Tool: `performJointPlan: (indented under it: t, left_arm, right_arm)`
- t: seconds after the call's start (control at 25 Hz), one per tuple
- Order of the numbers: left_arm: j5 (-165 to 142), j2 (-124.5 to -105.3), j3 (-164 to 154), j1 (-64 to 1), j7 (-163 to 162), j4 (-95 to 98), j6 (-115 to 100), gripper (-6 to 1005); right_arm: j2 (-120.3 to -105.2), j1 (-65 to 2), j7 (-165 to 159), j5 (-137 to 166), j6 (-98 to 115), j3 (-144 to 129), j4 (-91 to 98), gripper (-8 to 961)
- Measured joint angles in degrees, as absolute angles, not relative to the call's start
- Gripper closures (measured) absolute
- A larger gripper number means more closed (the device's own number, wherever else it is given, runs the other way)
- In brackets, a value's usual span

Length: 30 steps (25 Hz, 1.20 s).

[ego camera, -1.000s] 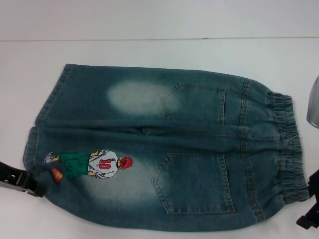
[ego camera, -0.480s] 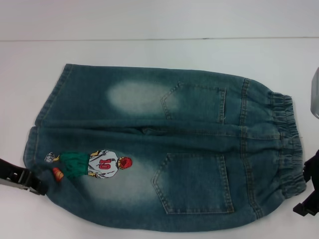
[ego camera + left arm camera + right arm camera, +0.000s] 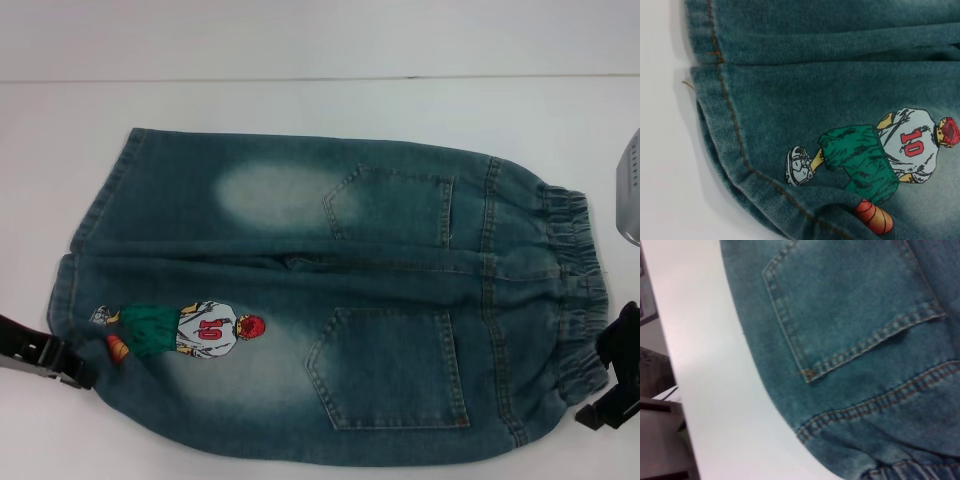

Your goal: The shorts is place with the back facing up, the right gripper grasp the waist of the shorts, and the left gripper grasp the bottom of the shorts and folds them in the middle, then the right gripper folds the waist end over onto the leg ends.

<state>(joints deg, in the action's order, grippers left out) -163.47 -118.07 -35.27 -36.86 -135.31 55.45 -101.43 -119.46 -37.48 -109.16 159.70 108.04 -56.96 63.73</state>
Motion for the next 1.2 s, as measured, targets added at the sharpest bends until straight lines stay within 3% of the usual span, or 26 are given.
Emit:
performJointPlan:
  t: [0.2,0.84,1.2]
  left_arm:
    - [-163.47,-118.02,-35.33,-36.92,-135.52,55.39,-101.42,920]
    - [-162.69,-118.0,-34.95,-36.82,-135.1,54.91,-99.73,921]
    - [-157.41,-117.55,-35.1,-37.9,-134.27,55.0,-92.93,920]
  right_arm:
    - [-119.39,-37.31,-108.96,159.63,107.21,-56.94,63.64,164]
    - [-119.33,-36.89,-107.2,159.57,105.38,-53.46,63.97,862]
    - [-118.84,-33.9,-105.59,146.99,100.09,-44.37,67.5,907]
